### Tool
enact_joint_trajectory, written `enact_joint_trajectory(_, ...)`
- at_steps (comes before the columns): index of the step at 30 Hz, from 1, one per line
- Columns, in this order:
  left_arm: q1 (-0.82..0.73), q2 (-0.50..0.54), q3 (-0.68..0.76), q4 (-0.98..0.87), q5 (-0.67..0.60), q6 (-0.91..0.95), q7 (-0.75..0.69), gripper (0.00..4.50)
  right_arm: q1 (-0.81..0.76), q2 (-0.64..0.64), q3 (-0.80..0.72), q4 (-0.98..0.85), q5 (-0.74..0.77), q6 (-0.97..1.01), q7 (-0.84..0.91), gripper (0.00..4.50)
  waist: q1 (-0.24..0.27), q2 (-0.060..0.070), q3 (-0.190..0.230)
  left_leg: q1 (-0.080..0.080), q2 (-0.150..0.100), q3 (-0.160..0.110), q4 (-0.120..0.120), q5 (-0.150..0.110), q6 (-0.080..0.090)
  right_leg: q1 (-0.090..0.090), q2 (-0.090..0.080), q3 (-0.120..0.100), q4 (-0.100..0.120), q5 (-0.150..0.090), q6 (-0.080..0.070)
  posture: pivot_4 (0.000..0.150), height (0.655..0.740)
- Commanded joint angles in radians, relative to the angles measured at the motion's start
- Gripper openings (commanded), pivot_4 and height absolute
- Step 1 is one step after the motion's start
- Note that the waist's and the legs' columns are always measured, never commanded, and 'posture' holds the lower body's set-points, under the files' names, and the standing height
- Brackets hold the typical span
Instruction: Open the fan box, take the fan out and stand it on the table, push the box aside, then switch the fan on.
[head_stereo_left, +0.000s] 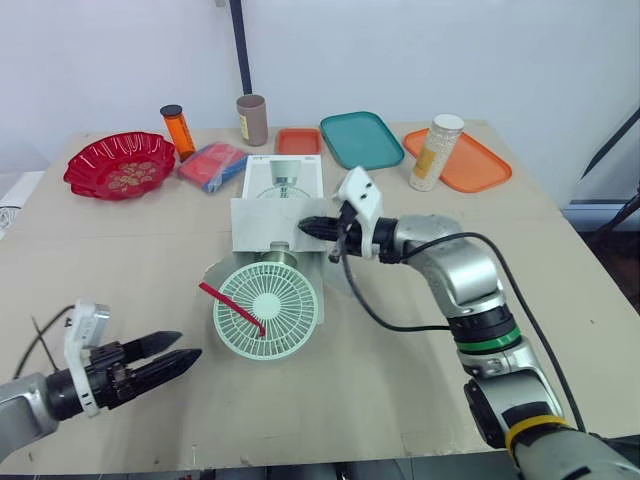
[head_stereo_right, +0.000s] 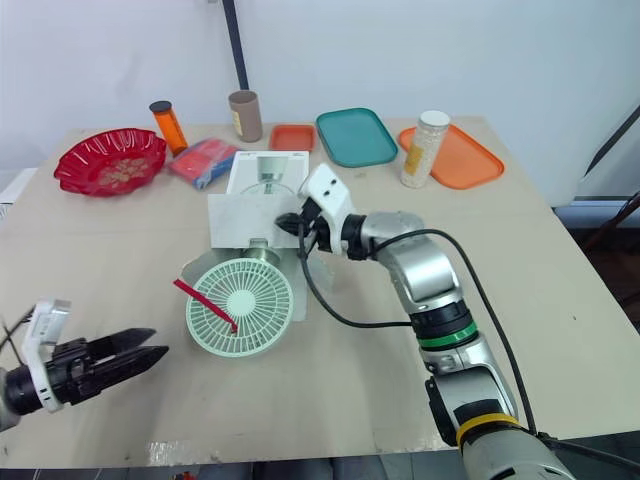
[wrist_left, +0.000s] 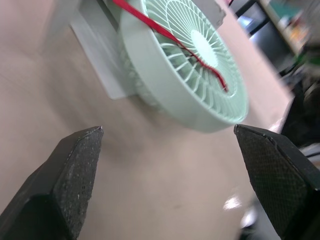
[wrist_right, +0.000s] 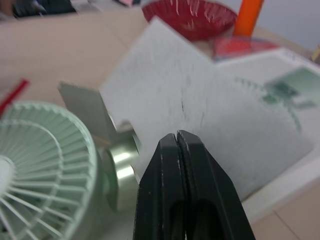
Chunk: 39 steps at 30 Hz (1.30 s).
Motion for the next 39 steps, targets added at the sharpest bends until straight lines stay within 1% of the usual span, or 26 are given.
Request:
enact_joint_trajectory(1,0.011,-0.003,-0.057,0.019,0.288,-0.301,-0.089,4.46,0.019,-0.058,-0.082,-0.126,0.131,0.008,0.092,0.00,0.002,0.000,0.000,0.000,0.000,0.000,0.000,0.000,0.000,0.001,0.000,0.000,-0.001,0.000,0.000,0.150,0.7400)
enact_joint_trajectory(3,-0.021,-0.026,-0.079,0.050,0.343,-0.374,-0.094,4.46,0.076,-0.120,-0.084,-0.156,0.146,-0.007,0.143,0.00,0.004,-0.001,0.000,0.000,0.000,0.000,0.000,-0.001,0.001,0.002,-0.001,-0.001,-0.003,0.001,0.001,0.150,0.7400)
enact_joint_trajectory(7,-0.062,-0.061,-0.122,0.113,0.501,-0.605,-0.115,4.46,0.174,-0.216,-0.090,-0.190,0.169,-0.021,0.197,0.00,0.007,-0.001,0.000,0.000,0.001,-0.001,0.000,-0.002,0.003,0.004,-0.001,-0.003,-0.007,0.001,0.001,0.150,0.7400)
enact_joint_trajectory(8,-0.081,-0.073,-0.131,0.142,0.550,-0.696,-0.112,4.46,0.204,-0.241,-0.091,-0.196,0.168,-0.031,0.212,0.00,0.006,0.000,0.000,0.000,0.001,0.000,0.001,-0.002,0.003,0.004,-0.001,-0.003,-0.007,0.001,0.001,0.150,0.7400)
enact_joint_trajectory(13,-0.176,-0.097,-0.159,0.292,0.712,-1.047,-0.086,4.46,0.339,-0.340,-0.087,-0.212,0.154,-0.093,0.288,0.00,0.009,0.000,0.000,0.000,0.003,0.002,0.001,-0.002,0.004,0.004,0.000,-0.003,-0.007,0.002,0.000,0.150,0.7400)
enact_joint_trajectory(18,-0.295,-0.089,-0.202,0.436,0.838,-1.371,-0.034,4.46,0.382,-0.354,-0.099,-0.197,0.178,-0.108,0.300,0.00,0.009,0.000,0.000,0.001,0.003,0.003,0.003,-0.003,0.005,0.004,0.000,-0.003,-0.007,0.003,0.001,0.150,0.7400)
enact_joint_trajectory(22,-0.384,-0.077,-0.232,0.546,0.966,-1.562,0.043,4.46,0.377,-0.343,-0.089,-0.188,0.170,-0.116,0.279,0.00,0.010,0.000,0.000,0.001,0.003,0.003,0.003,-0.003,0.005,0.005,0.000,-0.003,-0.007,0.004,0.002,0.150,0.7400)
enact_joint_trajectory(25,-0.413,-0.075,-0.247,0.611,1.090,-1.652,0.114,4.46,0.368,-0.334,-0.073,-0.179,0.150,-0.125,0.254,0.00,0.009,0.000,0.000,0.001,0.003,0.003,0.003,-0.003,0.005,0.005,0.000,-0.003,-0.007,0.005,0.002,0.150,0.7400)
enact_joint_trajectory(29,-0.445,-0.102,-0.259,0.680,1.265,-1.781,0.234,4.46,0.363,-0.329,-0.064,-0.181,0.143,-0.127,0.242,0.00,0.010,0.000,0.000,0.001,0.003,0.003,0.003,-0.003,0.006,0.005,0.000,-0.003,-0.007,0.005,0.002,0.150,0.7400)
enact_joint_trajectory(32,-0.475,-0.137,-0.240,0.702,1.396,-1.844,0.343,4.46,0.359,-0.329,-0.058,-0.182,0.140,-0.128,0.235,0.00,0.011,0.000,0.000,0.001,0.002,0.003,0.003,-0.003,0.006,0.005,0.000,-0.003,-0.007,0.005,0.003,0.150,0.7400)
enact_joint_trajectory(35,-0.502,-0.159,-0.242,0.682,1.446,-1.841,0.426,4.46,0.358,-0.328,-0.055,-0.187,0.138,-0.129,0.226,0.00,0.012,0.000,0.000,0.001,0.002,0.002,0.004,-0.003,0.005,0.005,0.000,-0.003,-0.007,0.005,0.003,0.150,0.7400)
enact_joint_trajectory(39,-0.531,-0.161,-0.248,0.639,1.500,-1.843,0.508,4.46,0.362,-0.328,-0.053,-0.198,0.141,-0.127,0.214,0.00,0.012,0.000,0.000,0.001,0.002,0.003,0.004,-0.003,0.006,0.005,0.000,-0.004,-0.007,0.005,0.003,0.150,0.7400)
